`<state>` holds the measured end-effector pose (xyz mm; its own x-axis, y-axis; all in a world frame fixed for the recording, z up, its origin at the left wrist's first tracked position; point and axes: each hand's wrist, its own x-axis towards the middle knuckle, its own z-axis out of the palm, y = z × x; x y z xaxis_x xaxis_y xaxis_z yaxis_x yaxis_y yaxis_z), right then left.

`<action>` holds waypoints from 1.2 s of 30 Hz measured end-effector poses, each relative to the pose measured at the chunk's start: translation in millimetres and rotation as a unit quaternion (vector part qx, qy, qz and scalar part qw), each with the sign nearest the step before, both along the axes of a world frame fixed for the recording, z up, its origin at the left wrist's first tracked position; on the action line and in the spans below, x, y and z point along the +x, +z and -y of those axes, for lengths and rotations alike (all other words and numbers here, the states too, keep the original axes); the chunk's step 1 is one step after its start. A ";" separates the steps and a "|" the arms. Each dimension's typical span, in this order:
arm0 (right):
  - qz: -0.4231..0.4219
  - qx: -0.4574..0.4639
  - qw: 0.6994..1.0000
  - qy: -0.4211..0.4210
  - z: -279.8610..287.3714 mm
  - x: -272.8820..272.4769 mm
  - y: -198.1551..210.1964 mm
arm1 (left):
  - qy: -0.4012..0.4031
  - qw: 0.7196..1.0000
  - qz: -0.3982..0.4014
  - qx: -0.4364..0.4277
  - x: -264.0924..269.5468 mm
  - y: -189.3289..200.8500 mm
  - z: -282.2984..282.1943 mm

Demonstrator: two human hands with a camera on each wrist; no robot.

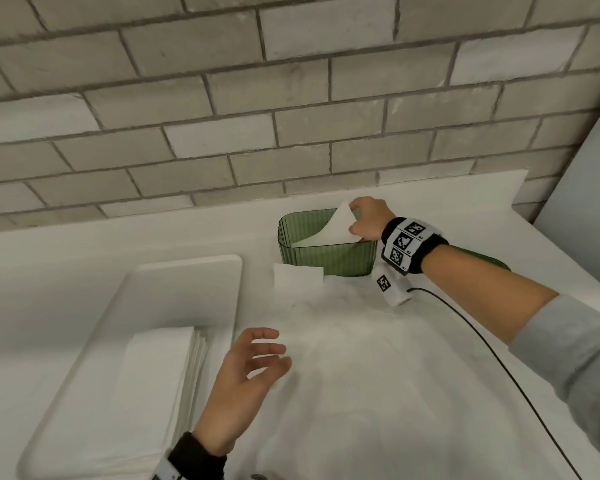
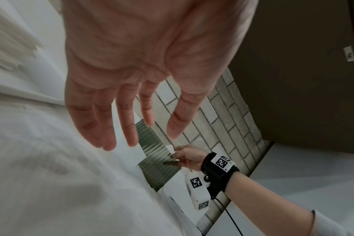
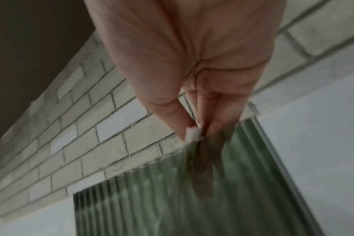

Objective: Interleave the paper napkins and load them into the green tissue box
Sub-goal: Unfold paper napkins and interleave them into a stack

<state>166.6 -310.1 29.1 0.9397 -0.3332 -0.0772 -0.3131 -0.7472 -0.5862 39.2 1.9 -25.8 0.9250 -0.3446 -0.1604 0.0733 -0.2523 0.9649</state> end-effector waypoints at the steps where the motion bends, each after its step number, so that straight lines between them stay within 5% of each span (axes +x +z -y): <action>1: -0.018 -0.031 0.999 0.018 1.2 -0.5 2.2 | 0.001 1.000 0.000 0.000 -0.4 0.1 -0.4; 7: -0.037 -0.129 0.987 0.093 2.2 7.8 30.4 | -0.010 1.000 -0.001 0.012 3.4 1.4 7.5; 12: -0.216 -0.177 0.951 0.135 -7.5 25.1 30.6 | -0.027 0.999 0.028 0.026 13.0 10.6 20.0; 17: -0.307 -0.226 0.912 0.154 -11.0 34.7 15.9 | -0.028 0.999 0.038 0.024 12.8 13.1 25.6; 21: -0.307 -0.194 0.920 0.150 -12.3 31.7 19.3 | -0.023 0.999 0.032 0.031 12.1 6.0 17.8; 27: -0.143 -0.009 0.984 0.109 4.0 -3.2 49.4 | -0.048 0.998 -0.003 0.032 12.5 5.6 14.9; 33: -0.170 -0.084 0.969 0.156 14.3 -83.6 49.8 | -0.122 0.988 0.000 0.092 22.5 2.5 42.7; 36: -0.250 -0.078 0.952 0.158 32.1 -110.0 23.4 | -0.160 0.976 0.056 0.138 33.6 -1.9 64.8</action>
